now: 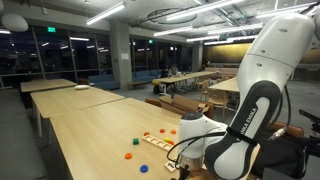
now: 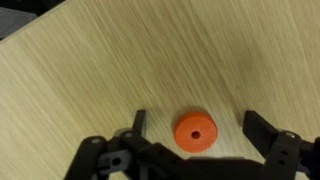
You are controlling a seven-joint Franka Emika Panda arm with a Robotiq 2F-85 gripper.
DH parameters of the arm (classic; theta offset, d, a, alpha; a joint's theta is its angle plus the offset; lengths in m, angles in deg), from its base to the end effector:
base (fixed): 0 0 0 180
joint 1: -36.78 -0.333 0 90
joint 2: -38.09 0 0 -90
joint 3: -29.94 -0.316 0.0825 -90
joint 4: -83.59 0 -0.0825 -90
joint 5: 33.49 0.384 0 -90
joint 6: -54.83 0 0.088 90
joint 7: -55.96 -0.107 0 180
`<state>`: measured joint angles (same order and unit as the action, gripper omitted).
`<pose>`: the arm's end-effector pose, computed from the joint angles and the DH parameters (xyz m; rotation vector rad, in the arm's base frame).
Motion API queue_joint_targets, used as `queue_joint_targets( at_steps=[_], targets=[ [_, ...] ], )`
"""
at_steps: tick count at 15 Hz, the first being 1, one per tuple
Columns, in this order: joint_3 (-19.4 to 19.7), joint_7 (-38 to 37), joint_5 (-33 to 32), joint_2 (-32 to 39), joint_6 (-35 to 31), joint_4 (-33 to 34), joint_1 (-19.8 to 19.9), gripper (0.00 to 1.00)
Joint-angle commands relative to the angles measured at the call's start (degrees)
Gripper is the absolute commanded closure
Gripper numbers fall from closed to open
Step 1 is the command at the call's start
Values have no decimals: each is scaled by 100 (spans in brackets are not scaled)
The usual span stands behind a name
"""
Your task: Pick up the orange object and put it on the wooden object
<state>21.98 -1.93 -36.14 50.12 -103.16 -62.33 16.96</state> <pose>0.4009 0.2163 0.1940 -3.0391 0.7529 0.0084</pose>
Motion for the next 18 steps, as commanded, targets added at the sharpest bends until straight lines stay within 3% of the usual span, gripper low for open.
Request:
queue_joint_targets(
  at_steps=[1, 4, 5, 7, 13, 18],
  targets=[
    [-90, 299, 218, -141, 100, -9, 121, 0],
    [-80, 380, 280, -130, 125, 15, 131, 0],
    [-62, 380, 256, -130, 113, 16, 118, 25],
    [-48, 377, 233, -127, 98, 18, 108, 32],
    [-59, 390, 227, -212, 127, 16, 132, 79],
    [-71, 522, 265, -348, 330, -20, 195, 82]
  ],
)
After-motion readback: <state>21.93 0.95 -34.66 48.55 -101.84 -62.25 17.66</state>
